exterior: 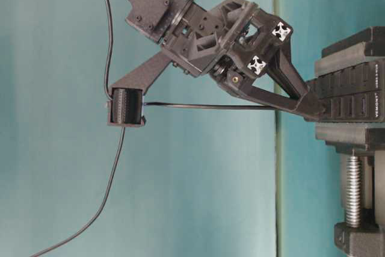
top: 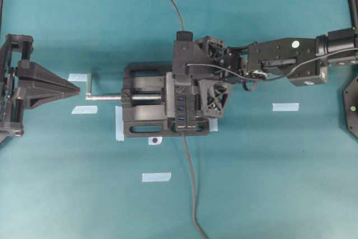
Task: Insert the USB into the center port of the fixed hub
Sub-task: 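Push the USB plug into the hub's center port with the right gripper, then open the right gripper to release the inserted plug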
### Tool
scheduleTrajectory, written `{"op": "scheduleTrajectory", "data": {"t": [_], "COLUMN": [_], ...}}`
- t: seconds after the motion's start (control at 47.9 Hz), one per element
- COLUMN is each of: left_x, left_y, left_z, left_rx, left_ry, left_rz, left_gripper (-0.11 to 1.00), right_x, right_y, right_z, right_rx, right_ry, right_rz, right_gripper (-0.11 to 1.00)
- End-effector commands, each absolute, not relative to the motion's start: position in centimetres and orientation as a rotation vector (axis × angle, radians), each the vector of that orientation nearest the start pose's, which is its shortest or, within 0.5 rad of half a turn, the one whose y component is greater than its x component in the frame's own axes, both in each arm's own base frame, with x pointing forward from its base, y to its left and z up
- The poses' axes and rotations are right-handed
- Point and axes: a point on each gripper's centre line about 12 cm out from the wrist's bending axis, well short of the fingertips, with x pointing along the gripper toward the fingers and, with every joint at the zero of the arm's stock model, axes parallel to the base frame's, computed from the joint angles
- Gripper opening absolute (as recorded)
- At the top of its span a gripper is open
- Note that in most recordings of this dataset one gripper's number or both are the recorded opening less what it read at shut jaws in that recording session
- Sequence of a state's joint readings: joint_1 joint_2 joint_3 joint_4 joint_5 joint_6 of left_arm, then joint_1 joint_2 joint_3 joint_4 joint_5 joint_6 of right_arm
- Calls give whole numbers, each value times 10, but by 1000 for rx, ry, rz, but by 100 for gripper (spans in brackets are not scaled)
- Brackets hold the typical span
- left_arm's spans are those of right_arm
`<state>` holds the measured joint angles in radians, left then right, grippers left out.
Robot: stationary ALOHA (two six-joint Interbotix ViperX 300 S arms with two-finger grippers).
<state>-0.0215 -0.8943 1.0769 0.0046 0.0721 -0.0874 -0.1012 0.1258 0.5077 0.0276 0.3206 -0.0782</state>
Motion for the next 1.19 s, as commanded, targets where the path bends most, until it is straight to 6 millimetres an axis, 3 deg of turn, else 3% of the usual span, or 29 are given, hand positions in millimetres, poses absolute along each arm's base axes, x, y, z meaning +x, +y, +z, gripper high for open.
{"op": "scheduleTrajectory", "data": {"t": [0.0,0.251,0.501,0.626,1.169], "left_x": [215,215,214,213,213], "left_y": [-5,-5,-5,-5,-5], "left_z": [282,282,284,284,283], "left_rx": [-80,-80,-80,-80,-81], "left_ry": [239,239,229,228,229], "left_rz": [-13,-13,-13,-12,-13], "left_gripper": [0,0,0,0,0], "right_x": [404,405,409,412,409], "right_y": [-41,-42,-43,-43,-44], "right_z": [141,149,163,168,182], "right_rx": [16,15,21,20,17], "right_ry": [967,947,927,914,882], "right_rz": [-66,-70,-74,-75,-77], "right_gripper": [10,22,57,68,68]}}
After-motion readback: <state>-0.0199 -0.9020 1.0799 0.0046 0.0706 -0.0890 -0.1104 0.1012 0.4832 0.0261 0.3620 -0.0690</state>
